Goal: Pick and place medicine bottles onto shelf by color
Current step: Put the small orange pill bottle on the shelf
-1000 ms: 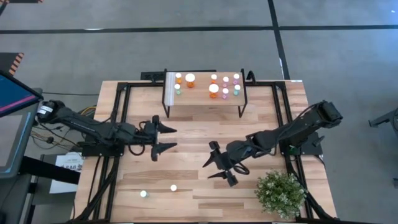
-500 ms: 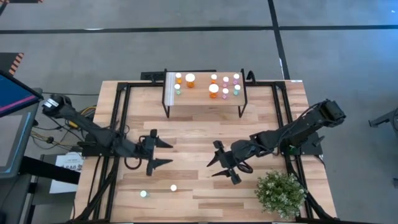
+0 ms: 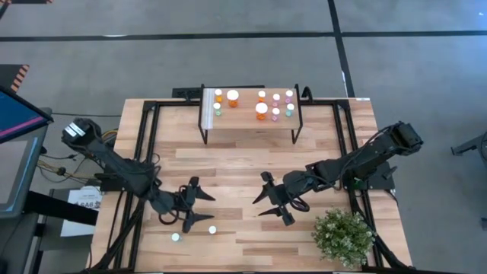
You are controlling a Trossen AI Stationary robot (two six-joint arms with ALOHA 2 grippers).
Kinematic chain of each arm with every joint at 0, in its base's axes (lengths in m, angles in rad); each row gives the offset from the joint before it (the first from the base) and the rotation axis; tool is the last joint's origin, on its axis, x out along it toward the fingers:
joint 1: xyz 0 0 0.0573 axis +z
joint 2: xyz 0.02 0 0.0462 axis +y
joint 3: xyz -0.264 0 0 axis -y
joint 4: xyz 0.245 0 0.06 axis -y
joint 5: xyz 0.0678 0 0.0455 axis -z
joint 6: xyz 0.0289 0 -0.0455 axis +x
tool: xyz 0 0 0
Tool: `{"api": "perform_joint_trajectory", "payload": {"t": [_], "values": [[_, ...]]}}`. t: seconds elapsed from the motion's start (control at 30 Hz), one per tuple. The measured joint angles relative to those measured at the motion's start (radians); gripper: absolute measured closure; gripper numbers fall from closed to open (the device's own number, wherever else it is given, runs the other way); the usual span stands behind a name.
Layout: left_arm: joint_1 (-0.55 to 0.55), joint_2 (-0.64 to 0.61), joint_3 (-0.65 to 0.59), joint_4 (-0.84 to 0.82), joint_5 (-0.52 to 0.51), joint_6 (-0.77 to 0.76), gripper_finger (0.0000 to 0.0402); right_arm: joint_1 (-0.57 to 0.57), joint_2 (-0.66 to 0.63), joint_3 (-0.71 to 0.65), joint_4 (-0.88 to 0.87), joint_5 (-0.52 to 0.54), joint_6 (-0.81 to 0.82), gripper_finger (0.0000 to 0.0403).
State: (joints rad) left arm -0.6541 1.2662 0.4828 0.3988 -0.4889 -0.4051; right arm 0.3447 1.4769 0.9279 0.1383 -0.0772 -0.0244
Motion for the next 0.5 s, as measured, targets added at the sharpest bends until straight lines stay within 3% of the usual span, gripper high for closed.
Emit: {"api": "perform_joint_trajectory", "payload": {"t": [0.23, 0.5], "values": [[-0.062, 0.09, 0.034, 0.04, 0.015, -0.003, 0.0125, 0.0, 0.0, 0.0, -0.006, 0.0, 0.001, 0.0188], [-0.097, 0.223, 0.187, -0.148, 0.004, -0.022, 0.0125, 0.0, 0.0, 0.0, -0.004, 0.0, 0.0, 0.0188]]}}
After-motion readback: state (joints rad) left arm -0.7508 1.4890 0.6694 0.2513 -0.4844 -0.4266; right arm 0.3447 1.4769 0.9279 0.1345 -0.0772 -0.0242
